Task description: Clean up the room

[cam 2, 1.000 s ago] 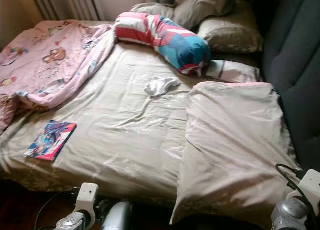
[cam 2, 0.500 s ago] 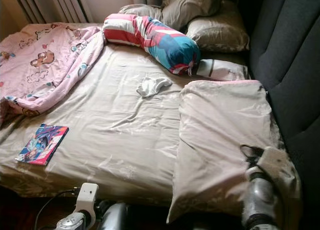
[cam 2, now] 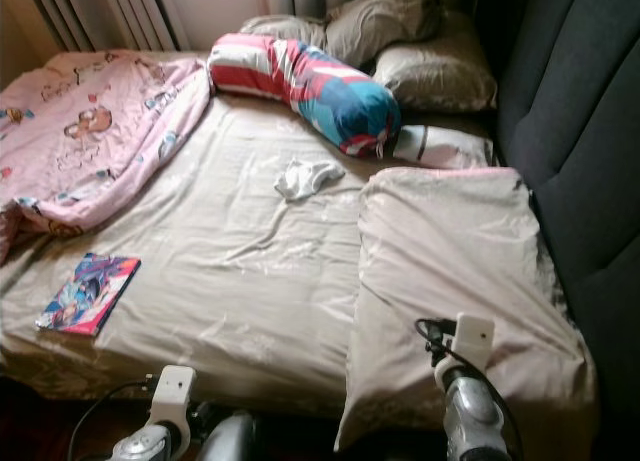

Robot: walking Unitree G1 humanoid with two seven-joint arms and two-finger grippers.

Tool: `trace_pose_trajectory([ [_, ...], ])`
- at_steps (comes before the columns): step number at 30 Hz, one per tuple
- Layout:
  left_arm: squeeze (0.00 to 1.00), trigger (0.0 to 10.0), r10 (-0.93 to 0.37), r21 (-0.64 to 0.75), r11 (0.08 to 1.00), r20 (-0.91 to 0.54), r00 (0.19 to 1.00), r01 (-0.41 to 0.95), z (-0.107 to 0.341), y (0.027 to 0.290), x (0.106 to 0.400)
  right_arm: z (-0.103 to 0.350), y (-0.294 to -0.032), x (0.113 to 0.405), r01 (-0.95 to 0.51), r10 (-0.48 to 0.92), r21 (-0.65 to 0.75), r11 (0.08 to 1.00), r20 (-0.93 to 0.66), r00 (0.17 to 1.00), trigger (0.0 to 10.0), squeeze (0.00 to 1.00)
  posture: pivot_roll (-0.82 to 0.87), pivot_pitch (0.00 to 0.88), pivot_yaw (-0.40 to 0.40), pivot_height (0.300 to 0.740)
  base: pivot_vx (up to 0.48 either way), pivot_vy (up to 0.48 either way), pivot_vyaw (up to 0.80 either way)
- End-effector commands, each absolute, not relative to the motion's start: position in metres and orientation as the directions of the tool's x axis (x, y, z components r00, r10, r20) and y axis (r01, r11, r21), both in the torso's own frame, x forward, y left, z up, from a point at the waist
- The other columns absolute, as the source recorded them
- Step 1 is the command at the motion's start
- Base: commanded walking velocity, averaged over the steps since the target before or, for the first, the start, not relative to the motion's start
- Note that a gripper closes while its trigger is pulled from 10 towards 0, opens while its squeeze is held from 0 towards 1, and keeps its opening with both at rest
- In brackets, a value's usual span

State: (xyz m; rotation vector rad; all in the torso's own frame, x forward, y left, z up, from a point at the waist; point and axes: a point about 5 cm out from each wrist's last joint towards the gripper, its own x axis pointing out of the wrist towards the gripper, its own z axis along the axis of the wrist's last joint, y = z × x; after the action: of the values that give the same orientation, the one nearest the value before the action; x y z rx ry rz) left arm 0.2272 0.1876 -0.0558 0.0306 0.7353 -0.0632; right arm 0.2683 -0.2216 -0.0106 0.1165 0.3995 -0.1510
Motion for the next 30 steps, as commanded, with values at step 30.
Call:
trace_pose_trajectory([
  [30,0.0,10.0,0.002,0.011,1.0,-0.72,0.694,0.008,-0.063,0.19,0.219,-0.065,-0.194,0.212,0.122,-0.05,0.056,0.991,-0.691,0.721,10.0,0.0,-0.07,0.0,0.006,0.74,0.0,0.0,0.0],
])
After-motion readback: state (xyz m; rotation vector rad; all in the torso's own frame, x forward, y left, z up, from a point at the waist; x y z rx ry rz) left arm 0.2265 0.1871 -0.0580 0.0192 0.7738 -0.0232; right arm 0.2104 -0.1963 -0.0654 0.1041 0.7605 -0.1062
